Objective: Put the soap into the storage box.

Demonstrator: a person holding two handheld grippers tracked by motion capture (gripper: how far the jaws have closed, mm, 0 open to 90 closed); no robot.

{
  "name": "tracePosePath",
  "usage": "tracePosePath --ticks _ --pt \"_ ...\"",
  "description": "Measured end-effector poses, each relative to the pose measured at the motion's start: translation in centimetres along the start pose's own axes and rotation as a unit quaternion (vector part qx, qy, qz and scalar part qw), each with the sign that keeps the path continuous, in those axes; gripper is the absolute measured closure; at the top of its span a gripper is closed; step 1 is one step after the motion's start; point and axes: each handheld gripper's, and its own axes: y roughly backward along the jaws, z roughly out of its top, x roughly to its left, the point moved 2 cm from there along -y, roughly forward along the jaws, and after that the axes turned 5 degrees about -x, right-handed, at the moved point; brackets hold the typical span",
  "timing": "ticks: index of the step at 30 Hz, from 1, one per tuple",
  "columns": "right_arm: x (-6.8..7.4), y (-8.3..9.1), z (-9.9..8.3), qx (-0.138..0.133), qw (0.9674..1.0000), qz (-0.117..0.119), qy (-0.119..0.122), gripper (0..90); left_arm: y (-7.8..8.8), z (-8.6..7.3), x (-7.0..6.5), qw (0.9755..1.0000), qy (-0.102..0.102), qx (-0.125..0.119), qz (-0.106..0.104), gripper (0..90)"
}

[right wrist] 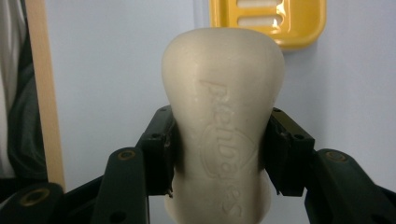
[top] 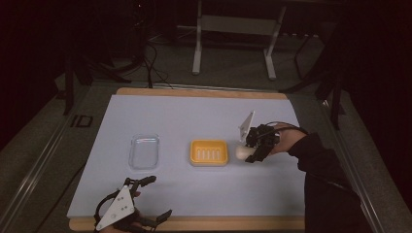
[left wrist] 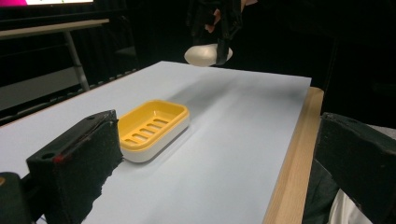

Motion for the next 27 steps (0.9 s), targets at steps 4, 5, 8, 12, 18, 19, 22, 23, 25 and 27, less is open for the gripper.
tracePosePath --ticks 4,5,8,12,18,19,22,23,25,27 --pt "0.1 0.1 0.8 -0.006 0.9999 -0.001 0.011 50.0 0.0 0.0 0.0 1.0000 0.002 -0.002 0.000 1.1" --pt "0.0 0.2 1.2 -0.010 0.9998 -0.001 0.016 49.9 0.0 0.0 0.0 1.0000 0.002 -0.003 0.000 1.1" --pt "0.1 0.2 1.6 -0.015 0.9997 0.002 0.018 49.9 0.0 0.0 0.0 1.0000 0.002 -0.003 0.000 1.1" --pt "0.0 0.0 2.1 -0.022 0.9995 0.003 0.023 49.9 0.0 0.0 0.0 1.0000 0.002 -0.002 0.000 1.1" --pt "-0.2 -0.2 3.1 -0.032 0.9991 0.005 0.028 50.0 0.1 0.0 0.0 1.0000 0.002 -0.003 0.000 1.1" --pt "-0.2 -0.2 3.2 -0.031 0.9991 0.005 0.028 50.0 0.1 0.0 0.0 1.0000 0.002 -0.003 0.000 1.1" --pt "-0.4 -0.3 3.9 -0.031 0.9989 0.004 0.034 49.9 0.0 0.0 0.0 1.0000 0.001 -0.002 -0.002 1.1" --pt "-0.5 -0.3 4.1 -0.031 0.9989 0.002 0.035 49.9 0.0 0.0 0.0 1.0000 0.001 -0.002 -0.002 1.1" --pt "-0.5 -0.4 4.5 -0.029 0.9988 0.000 0.039 49.9 0.0 0.0 0.0 1.0000 0.000 -0.001 -0.003 1.1" --pt "-0.6 -0.4 4.9 -0.032 0.9986 0.000 0.041 49.9 0.0 0.0 0.0 1.0000 0.000 -0.001 -0.004 1.1"
